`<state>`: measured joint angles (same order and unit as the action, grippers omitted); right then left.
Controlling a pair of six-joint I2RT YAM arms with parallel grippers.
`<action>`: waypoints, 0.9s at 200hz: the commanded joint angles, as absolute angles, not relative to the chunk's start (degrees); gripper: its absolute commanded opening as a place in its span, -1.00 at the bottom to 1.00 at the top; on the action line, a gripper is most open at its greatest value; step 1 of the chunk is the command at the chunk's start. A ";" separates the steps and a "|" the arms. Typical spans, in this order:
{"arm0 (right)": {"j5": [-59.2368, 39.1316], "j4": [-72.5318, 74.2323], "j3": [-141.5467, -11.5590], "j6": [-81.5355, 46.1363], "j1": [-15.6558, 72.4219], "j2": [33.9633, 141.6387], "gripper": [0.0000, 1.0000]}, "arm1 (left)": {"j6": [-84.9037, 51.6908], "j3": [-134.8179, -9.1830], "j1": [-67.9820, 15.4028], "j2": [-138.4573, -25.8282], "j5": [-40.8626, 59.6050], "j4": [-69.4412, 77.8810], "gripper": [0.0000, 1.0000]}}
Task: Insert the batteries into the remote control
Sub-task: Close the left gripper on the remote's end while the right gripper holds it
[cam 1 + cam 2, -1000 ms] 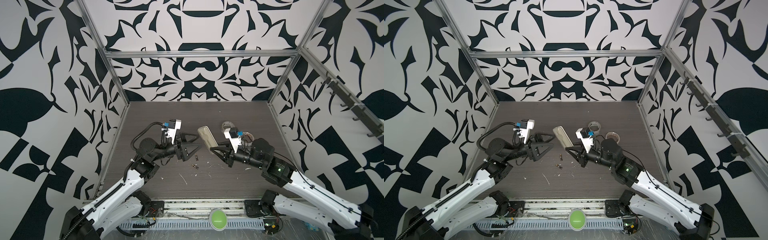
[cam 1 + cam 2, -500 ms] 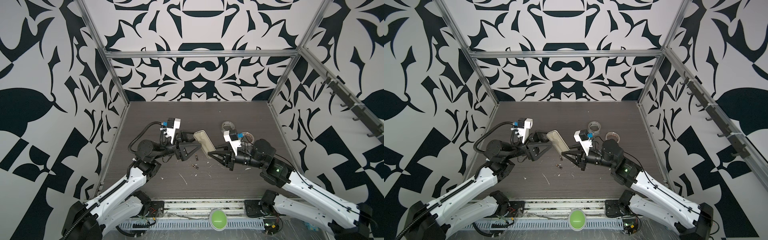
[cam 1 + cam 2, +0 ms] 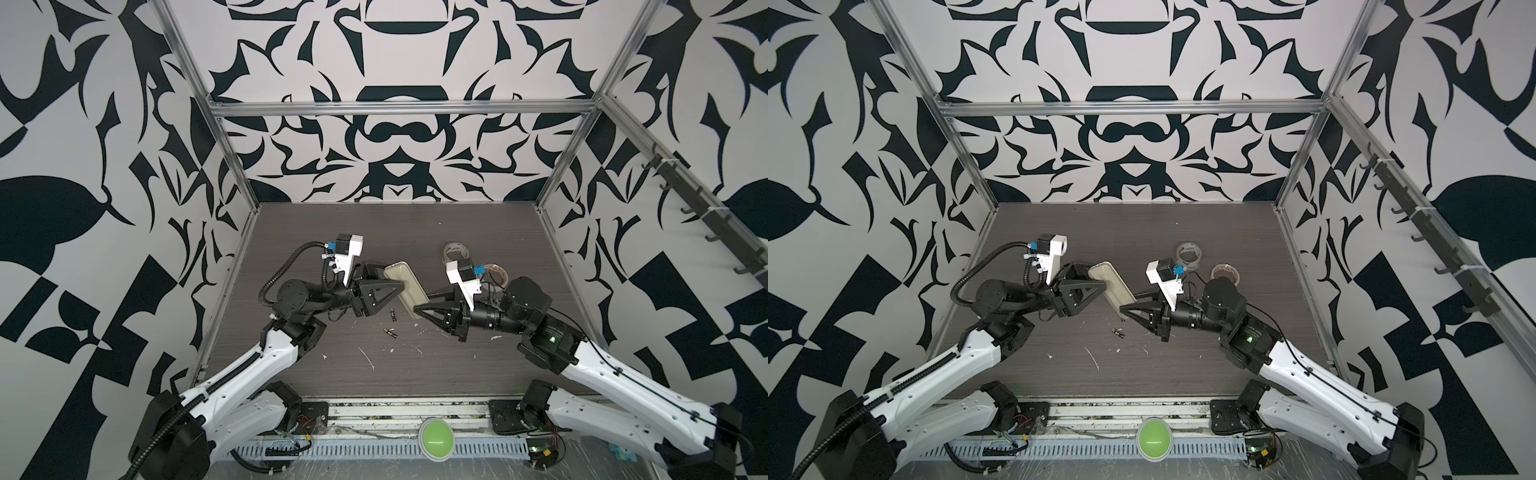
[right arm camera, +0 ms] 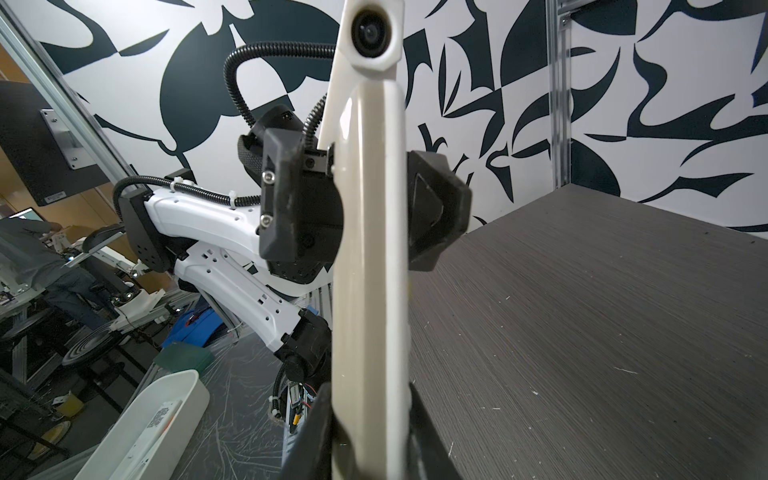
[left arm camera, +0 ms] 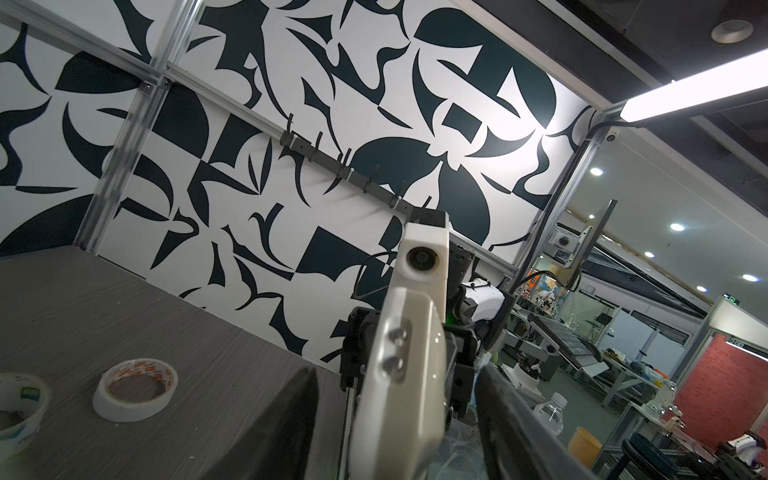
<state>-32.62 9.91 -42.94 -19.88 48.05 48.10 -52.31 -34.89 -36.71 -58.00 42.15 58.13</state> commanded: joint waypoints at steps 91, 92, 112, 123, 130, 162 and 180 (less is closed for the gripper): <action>-34.80 14.65 -44.91 -20.50 47.93 48.74 -1.00 | -54.83 -38.14 -36.91 -60.29 43.02 64.34 -0.07; -34.80 14.62 -44.91 -20.49 47.92 48.76 -1.00 | -54.83 -38.14 -36.91 -60.29 43.04 64.34 -0.07; -34.89 14.95 -44.91 -20.48 47.94 48.80 -1.00 | -55.06 -38.15 -37.00 -60.11 43.07 64.42 -0.18; -34.98 15.18 -44.96 -20.65 47.98 48.78 -1.00 | -55.18 -38.13 -37.00 -60.00 42.97 64.44 -0.24; -35.11 15.35 -45.13 -20.70 47.97 48.78 -1.00 | -55.11 -38.14 -37.00 -59.96 43.00 64.42 -0.26; -35.24 15.55 -45.53 -20.87 47.93 48.87 -1.00 | -55.29 -38.22 -37.00 -60.11 42.85 64.42 -0.27; -35.23 15.75 -45.61 -20.96 47.95 49.04 -1.00 | -55.41 -38.28 -37.03 -60.20 42.87 64.42 -0.27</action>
<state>-34.35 11.40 -42.96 -20.67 48.05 49.32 -54.68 -36.42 -36.82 -60.20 42.50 61.93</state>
